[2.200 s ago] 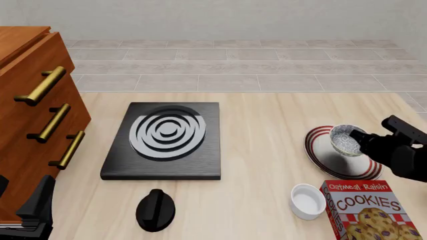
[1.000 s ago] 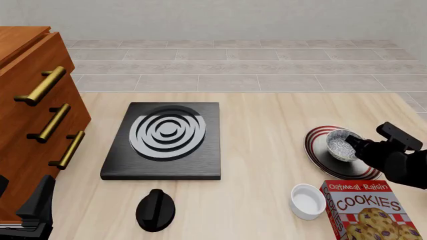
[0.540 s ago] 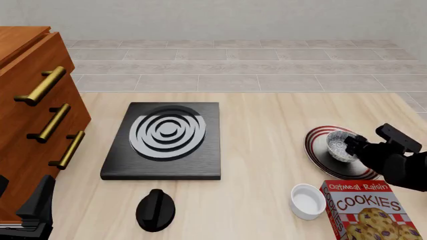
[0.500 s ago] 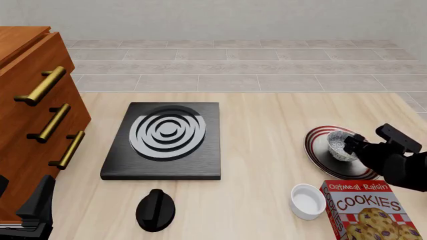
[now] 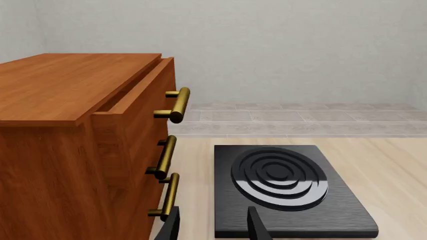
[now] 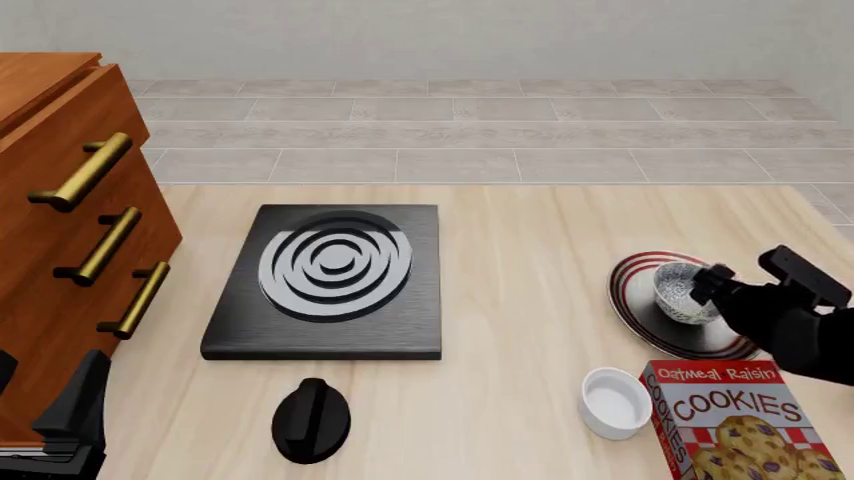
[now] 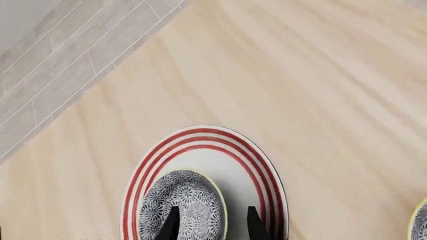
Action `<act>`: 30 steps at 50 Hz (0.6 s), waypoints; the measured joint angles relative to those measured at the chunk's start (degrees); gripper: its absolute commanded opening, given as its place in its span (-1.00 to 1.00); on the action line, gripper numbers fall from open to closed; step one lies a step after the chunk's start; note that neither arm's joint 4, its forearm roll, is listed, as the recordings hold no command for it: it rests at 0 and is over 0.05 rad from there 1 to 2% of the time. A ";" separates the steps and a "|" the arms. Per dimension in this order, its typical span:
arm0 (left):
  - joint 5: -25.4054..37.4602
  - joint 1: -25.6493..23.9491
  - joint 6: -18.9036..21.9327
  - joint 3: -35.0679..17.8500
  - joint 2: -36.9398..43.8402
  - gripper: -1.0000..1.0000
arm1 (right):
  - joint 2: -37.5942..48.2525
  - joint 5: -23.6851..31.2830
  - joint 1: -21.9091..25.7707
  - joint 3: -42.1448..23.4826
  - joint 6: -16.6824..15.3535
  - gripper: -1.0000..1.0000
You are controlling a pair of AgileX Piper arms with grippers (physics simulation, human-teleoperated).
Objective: Pick the akita bowl on the cookies box and place it on the plate.
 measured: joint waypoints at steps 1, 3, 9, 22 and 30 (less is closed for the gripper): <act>0.00 0.00 0.00 0.00 0.00 1.00 | -0.49 0.19 -0.07 0.13 0.05 1.00; 0.00 0.00 0.00 0.00 0.00 1.00 | -1.73 0.66 -0.15 0.46 0.12 1.00; 0.00 0.00 0.00 0.00 0.00 1.00 | -6.32 2.63 -0.45 1.55 0.15 1.00; 0.00 0.00 0.00 0.00 0.00 1.00 | -24.21 12.43 -0.49 3.89 -0.87 1.00; 0.00 0.00 0.00 0.00 0.00 1.00 | -36.93 20.73 0.30 4.24 -1.28 1.00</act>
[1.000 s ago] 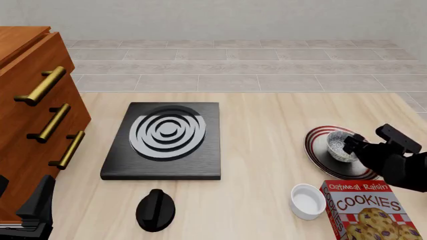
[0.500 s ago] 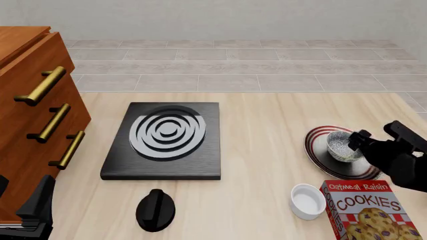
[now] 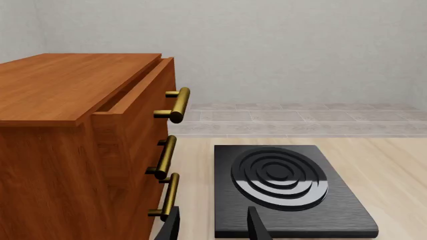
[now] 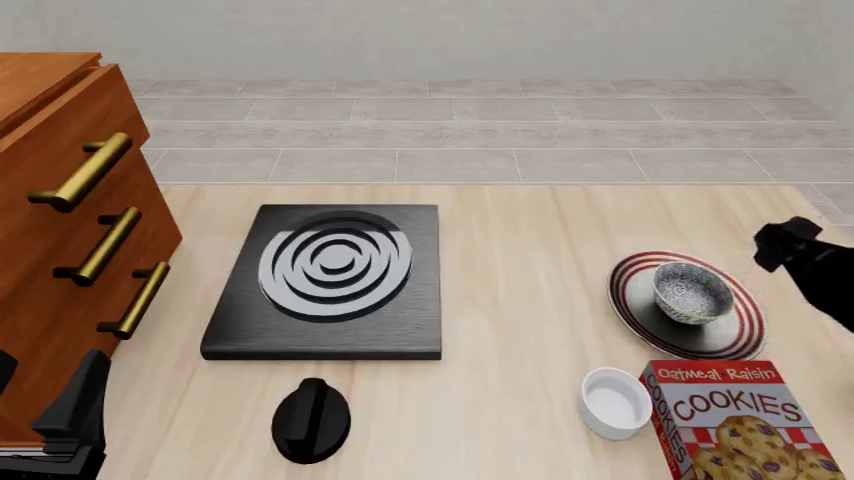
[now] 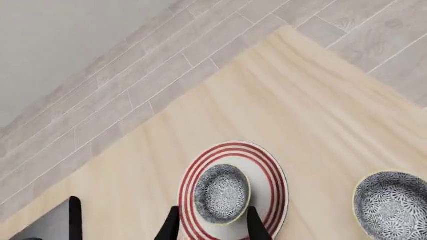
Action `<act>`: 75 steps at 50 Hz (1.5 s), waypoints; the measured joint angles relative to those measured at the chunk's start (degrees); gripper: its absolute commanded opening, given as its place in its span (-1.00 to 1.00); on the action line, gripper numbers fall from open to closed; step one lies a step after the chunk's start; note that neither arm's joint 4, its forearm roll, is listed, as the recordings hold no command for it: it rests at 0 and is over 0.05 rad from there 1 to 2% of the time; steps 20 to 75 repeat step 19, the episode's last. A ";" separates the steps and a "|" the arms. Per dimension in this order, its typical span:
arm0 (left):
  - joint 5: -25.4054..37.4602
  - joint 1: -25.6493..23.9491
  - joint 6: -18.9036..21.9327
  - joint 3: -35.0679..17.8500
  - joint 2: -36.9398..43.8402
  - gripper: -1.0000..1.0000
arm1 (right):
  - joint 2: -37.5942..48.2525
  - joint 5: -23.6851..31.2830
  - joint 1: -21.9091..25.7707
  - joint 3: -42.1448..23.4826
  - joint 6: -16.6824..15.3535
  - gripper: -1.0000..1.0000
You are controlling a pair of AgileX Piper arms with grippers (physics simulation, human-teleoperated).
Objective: Pick the akita bowl on the cookies box and place it on the plate.
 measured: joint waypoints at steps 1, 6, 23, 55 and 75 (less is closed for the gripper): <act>0.00 0.00 0.00 0.00 0.00 1.00 | -1.63 1.14 0.12 -0.04 -0.07 1.00; 0.00 0.00 0.00 0.00 0.00 1.00 | -9.17 6.52 0.65 -0.51 -0.37 1.00; 0.00 0.00 0.00 0.00 0.00 1.00 | -26.24 19.96 2.57 -2.98 -1.16 1.00; 0.00 0.00 0.00 0.00 0.00 1.00 | -26.24 19.96 2.57 -2.98 -1.16 1.00; 0.00 0.00 0.00 0.00 0.00 1.00 | -26.24 19.96 2.57 -2.98 -1.16 1.00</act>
